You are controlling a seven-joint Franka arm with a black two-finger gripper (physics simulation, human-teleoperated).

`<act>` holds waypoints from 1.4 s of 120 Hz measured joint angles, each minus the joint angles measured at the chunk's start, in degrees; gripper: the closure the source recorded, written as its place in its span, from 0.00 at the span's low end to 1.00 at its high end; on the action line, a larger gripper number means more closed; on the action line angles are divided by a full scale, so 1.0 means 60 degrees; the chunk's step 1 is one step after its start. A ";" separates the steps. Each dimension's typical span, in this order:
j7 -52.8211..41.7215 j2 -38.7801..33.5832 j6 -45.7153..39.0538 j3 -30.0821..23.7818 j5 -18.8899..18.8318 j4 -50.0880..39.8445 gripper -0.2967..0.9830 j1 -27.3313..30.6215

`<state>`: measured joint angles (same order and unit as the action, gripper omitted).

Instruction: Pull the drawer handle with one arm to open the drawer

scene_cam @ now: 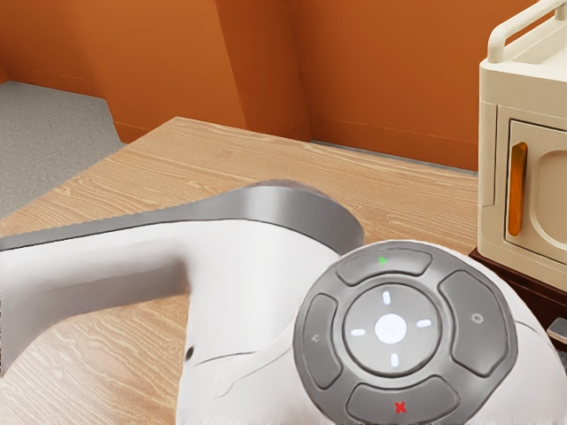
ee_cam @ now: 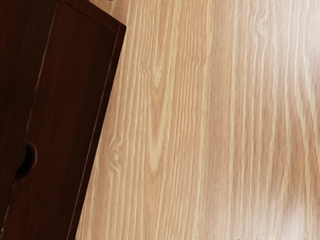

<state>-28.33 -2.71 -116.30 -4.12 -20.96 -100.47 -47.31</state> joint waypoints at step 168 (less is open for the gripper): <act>-0.1738 0.2903 -0.0895 0.0089 -0.0071 0.2368 0.23 0.1243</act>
<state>-38.76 14.71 -121.67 -3.58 -21.38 -86.27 -39.85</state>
